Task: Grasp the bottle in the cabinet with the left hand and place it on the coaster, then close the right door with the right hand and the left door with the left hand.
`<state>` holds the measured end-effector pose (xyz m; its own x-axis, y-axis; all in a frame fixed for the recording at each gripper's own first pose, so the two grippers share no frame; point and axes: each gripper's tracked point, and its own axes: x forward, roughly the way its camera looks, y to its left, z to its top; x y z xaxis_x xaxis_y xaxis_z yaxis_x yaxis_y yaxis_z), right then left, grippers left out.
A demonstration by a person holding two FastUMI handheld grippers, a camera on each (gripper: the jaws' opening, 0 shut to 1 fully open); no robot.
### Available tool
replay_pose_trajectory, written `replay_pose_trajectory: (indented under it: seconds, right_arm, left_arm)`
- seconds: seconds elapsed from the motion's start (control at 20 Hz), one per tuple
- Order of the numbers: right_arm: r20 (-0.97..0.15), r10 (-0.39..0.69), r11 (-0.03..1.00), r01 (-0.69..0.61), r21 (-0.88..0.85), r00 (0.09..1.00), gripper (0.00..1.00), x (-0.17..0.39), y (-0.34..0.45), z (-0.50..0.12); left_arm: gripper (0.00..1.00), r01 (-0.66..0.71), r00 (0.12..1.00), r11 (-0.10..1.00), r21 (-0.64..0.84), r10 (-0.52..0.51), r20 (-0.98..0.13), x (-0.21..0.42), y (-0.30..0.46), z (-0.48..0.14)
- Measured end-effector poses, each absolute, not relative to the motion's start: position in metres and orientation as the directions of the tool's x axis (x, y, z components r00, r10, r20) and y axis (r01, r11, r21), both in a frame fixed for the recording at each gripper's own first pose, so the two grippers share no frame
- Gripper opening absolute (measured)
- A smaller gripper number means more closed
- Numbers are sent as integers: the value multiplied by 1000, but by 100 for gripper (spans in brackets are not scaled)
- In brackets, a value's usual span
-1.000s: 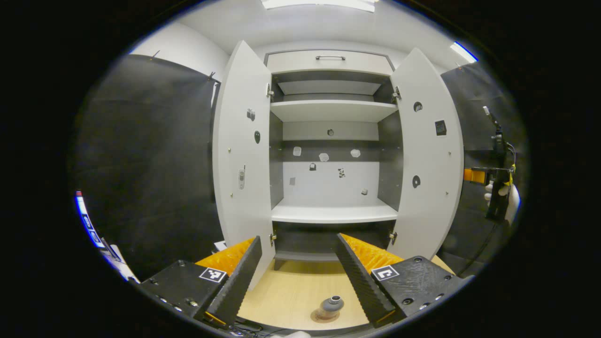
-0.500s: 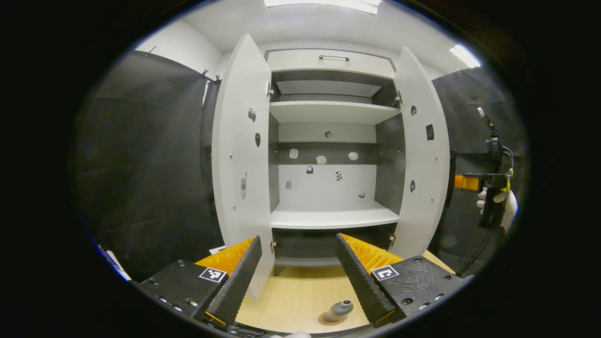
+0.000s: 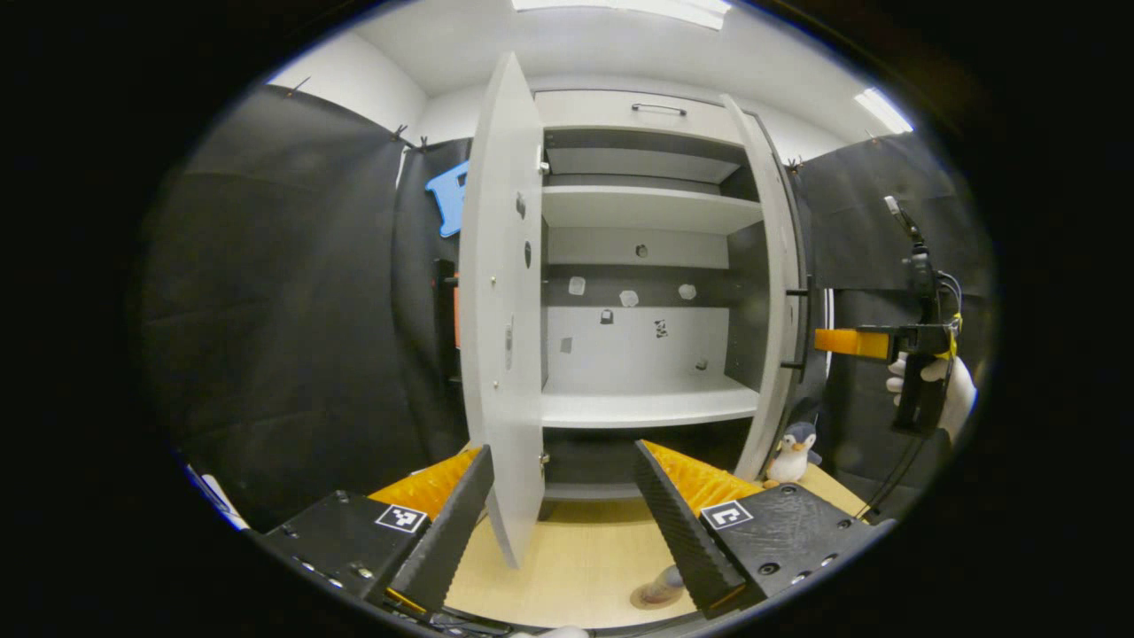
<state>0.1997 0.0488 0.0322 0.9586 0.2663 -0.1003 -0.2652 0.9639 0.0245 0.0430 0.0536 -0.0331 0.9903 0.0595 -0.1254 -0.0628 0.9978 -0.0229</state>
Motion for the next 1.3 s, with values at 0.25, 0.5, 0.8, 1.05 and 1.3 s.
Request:
replay_pose_trajectory:
  seconds: [0.25,0.5,0.8,1.05,1.3]
  right_arm:
    - [-100,247,969,-248,5,964,95,177,60,31]
    - [-137,235,972,-234,24,962,97,139,58,5]
    - [-204,214,977,-211,37,955,97,88,48,-42]
    - [-266,177,984,-167,60,948,97,60,41,-72]
    - [-280,156,988,-146,56,947,95,43,43,-76]
  left_arm:
    - [99,-71,993,998,2,70,-100,38,85,-29]
    - [99,-126,989,992,19,127,-74,36,141,-20]
    - [98,-283,956,955,85,289,-56,63,242,-11]
    - [99,-295,953,954,58,298,-50,115,274,-4]
    - [95,-236,971,970,62,238,-20,154,257,6]
